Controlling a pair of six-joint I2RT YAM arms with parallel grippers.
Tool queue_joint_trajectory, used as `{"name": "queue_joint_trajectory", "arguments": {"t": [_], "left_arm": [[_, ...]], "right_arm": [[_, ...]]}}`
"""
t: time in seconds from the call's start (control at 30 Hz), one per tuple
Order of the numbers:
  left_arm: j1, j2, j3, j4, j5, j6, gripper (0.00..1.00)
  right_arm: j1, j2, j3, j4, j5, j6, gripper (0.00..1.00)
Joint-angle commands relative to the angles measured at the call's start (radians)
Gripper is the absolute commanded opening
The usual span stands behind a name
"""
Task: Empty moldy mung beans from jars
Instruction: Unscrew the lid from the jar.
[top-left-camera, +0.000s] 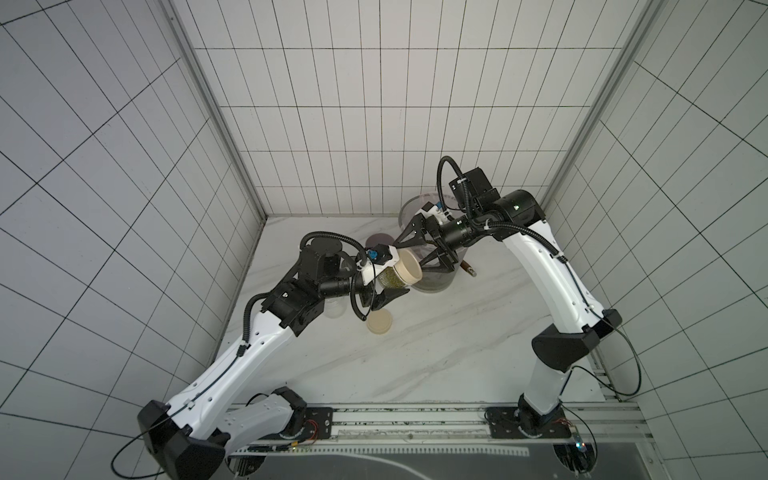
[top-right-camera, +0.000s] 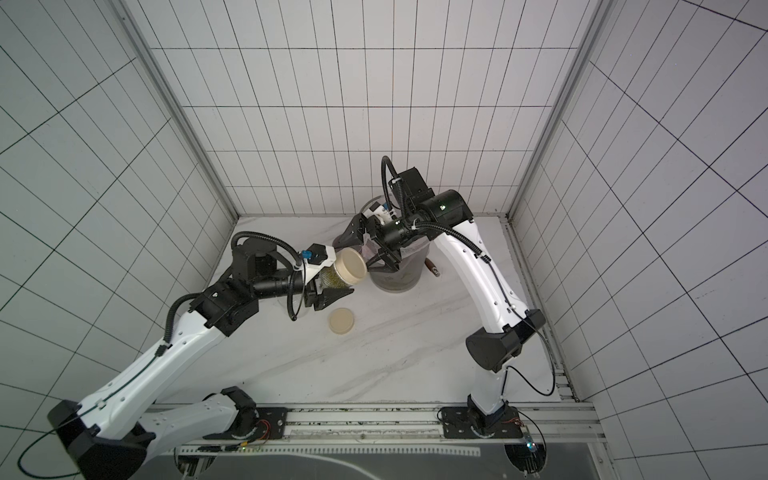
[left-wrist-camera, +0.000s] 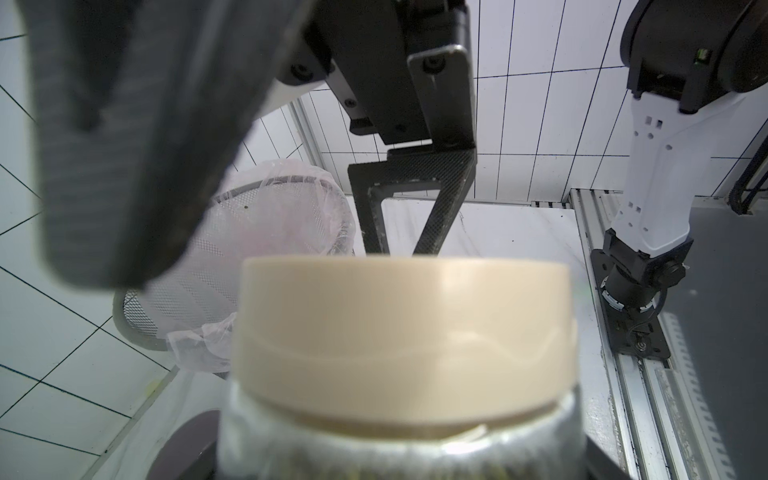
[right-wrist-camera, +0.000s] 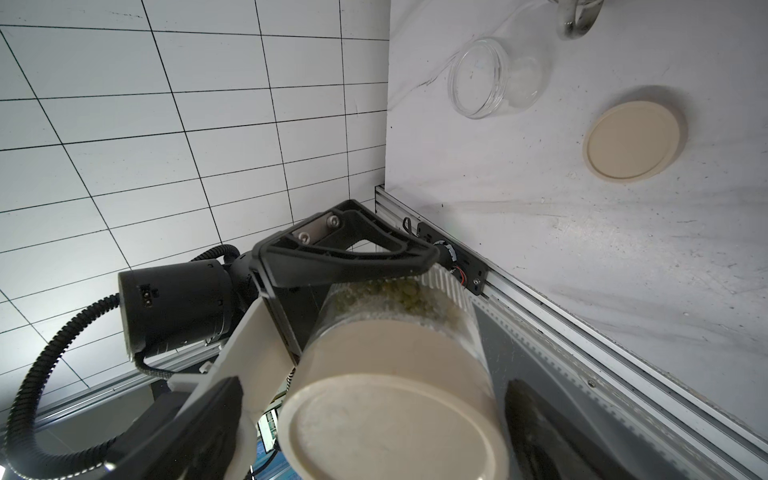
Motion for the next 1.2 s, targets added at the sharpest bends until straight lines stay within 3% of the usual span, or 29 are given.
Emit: {"name": "queue_joint_trajectory", "arguments": {"t": [0.0, 0.27, 0.57, 0.77, 1.17], "left_arm": [[-0.004, -0.024, -0.001, 0.026, -0.015, 0.045, 0.29], [-0.005, -0.021, -0.007, 0.028, -0.008, 0.043, 0.29], [-0.010, -0.009, -0.005, 0.026, -0.008, 0.044, 0.29], [-0.012, -0.006, -0.002, 0.018, -0.005, 0.047, 0.29], [-0.010, 0.010, -0.007, 0.053, 0.132, -0.085, 0.24]], "right_arm": [[0.008, -0.044, -0.038, -0.024, 0.019, -0.004, 1.00], [0.025, -0.066, -0.096, -0.026, 0.050, -0.047, 0.89], [0.059, -0.065, -0.124, -0.027, 0.098, -0.079, 0.86], [0.059, -0.077, -0.151, -0.027, 0.124, -0.108, 0.77], [0.059, -0.079, -0.112, -0.017, 0.196, -0.229, 0.69]]}}
